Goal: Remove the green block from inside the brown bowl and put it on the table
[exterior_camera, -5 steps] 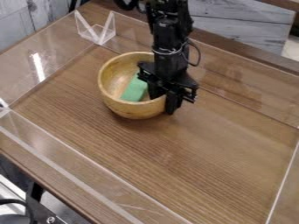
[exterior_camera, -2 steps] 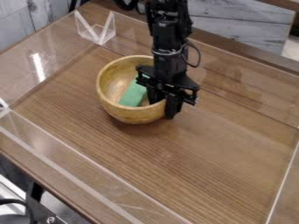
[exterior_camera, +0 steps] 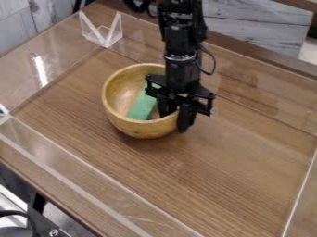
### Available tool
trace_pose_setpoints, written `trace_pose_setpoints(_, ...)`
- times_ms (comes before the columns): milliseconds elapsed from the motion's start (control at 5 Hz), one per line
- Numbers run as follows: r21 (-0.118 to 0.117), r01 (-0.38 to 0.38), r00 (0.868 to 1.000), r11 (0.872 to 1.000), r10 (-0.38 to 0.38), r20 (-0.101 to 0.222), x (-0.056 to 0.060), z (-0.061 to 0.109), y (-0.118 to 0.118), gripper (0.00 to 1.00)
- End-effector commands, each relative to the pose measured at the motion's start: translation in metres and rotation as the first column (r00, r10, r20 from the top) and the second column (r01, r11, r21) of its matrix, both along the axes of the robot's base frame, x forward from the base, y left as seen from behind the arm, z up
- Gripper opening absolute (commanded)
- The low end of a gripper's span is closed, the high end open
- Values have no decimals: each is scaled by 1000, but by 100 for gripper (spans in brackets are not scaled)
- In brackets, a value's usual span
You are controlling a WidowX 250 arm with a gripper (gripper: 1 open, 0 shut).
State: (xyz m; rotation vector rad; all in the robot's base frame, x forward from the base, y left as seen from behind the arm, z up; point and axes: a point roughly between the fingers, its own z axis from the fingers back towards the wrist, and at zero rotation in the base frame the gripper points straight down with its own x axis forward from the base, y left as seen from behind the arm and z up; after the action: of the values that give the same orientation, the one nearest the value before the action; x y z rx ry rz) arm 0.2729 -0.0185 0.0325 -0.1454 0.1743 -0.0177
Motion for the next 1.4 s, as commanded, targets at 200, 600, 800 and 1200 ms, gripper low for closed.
trace_pose_setpoints(200, -26, 11, 999, 1000, -11, -33, -6, 17, -25, 0)
trace_pose_setpoints(600, -33, 26, 997, 999, -29, -68, -10, 19, -37, 0)
trace_pose_setpoints(800, -38, 33, 996, 999, -36, -83, -12, 21, -42, 0)
trace_pose_setpoints(1200, -49, 44, 993, 998, -49, -109, -15, 30, -54, 0)
